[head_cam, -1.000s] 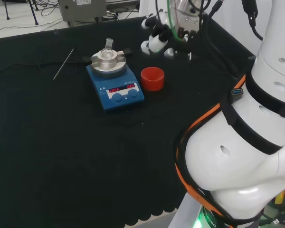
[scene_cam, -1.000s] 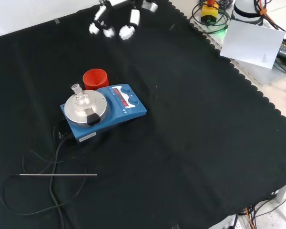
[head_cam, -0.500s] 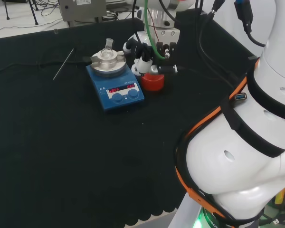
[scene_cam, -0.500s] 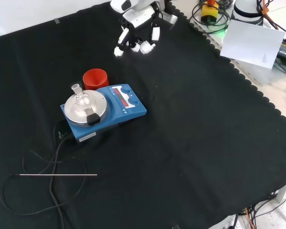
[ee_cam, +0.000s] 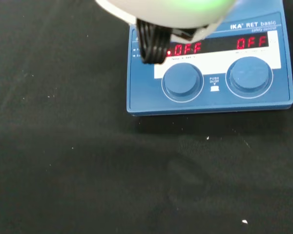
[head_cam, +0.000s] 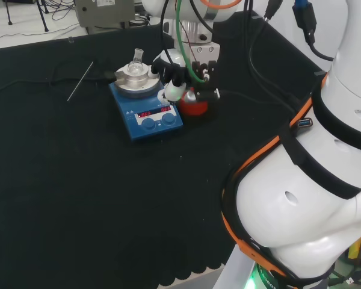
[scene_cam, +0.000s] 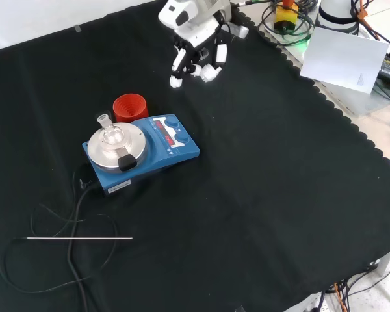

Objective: Turn on the heater.

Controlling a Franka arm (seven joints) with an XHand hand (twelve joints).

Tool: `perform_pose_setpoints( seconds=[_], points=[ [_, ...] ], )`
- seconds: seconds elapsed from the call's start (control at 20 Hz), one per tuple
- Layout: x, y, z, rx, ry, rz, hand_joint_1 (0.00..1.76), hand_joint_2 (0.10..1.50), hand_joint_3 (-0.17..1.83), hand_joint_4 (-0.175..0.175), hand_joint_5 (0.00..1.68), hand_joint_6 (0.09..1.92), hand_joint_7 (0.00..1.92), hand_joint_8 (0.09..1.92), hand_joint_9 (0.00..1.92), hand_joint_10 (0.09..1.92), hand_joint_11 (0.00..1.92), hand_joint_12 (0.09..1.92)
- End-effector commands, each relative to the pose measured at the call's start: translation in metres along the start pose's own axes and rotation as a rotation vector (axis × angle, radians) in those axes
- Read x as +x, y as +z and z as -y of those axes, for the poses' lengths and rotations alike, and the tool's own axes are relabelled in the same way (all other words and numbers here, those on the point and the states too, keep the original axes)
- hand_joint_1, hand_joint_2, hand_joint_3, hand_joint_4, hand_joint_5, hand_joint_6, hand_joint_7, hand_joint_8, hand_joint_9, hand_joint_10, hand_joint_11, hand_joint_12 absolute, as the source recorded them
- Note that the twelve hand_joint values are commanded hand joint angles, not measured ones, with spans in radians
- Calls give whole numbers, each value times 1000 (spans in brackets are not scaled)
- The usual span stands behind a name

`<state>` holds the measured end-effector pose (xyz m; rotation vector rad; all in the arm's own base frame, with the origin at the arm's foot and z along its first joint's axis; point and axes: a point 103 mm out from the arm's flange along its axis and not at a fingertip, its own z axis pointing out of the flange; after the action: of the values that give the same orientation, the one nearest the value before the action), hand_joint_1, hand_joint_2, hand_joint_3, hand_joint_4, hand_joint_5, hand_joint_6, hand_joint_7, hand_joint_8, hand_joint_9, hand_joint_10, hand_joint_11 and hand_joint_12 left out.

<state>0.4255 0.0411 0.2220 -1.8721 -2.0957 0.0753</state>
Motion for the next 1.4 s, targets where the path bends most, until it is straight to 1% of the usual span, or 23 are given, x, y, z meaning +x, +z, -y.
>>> perform_pose_setpoints(
  seconds=[0.05, 0.1, 0.2, 0.3, 0.4, 0.55, 0.8, 1.0, 1.25, 1.4],
  points=[
    [13, 25, -3, 109, -6, 118, 1391, 662, 922, -93, 515, 561, 1724, 1560, 1914, 1553, 1920, 1682],
    [16, 29, -4, 127, 3, 121, 1448, 646, 988, -91, 489, 592, 1758, 1593, 1918, 1606, 1920, 1700],
    [12, 36, -6, 173, 10, 127, 1535, 597, 1123, -89, 444, 617, 1814, 1638, 1920, 1675, 1920, 1723],
    [14, 44, -8, 209, 18, 133, 1577, 553, 1220, -88, 402, 606, 1848, 1658, 1920, 1710, 1920, 1738],
    [13, 49, -9, 238, 24, 136, 1592, 523, 1279, -86, 361, 551, 1864, 1663, 1920, 1723, 1920, 1745],
    [15, 55, -11, 275, 33, 152, 1597, 504, 1311, -79, 325, 406, 1871, 1666, 1920, 1726, 1920, 1747],
    [12, 62, -12, 296, 41, 151, 1598, 496, 1328, -72, 323, 281, 1874, 1667, 1920, 1728, 1920, 1750],
    [9, 65, -12, 306, 51, 156, 1596, 495, 1332, -73, 324, 265, 1875, 1667, 1920, 1729, 1920, 1751],
    [4, 69, -14, 342, 58, 160, 1594, 494, 1338, -74, 325, 258, 1876, 1668, 1920, 1730, 1920, 1752],
    [2, 72, -16, 354, 59, 160, 1593, 487, 1352, -75, 329, 232, 1876, 1668, 1920, 1731, 1920, 1754]
  ],
)
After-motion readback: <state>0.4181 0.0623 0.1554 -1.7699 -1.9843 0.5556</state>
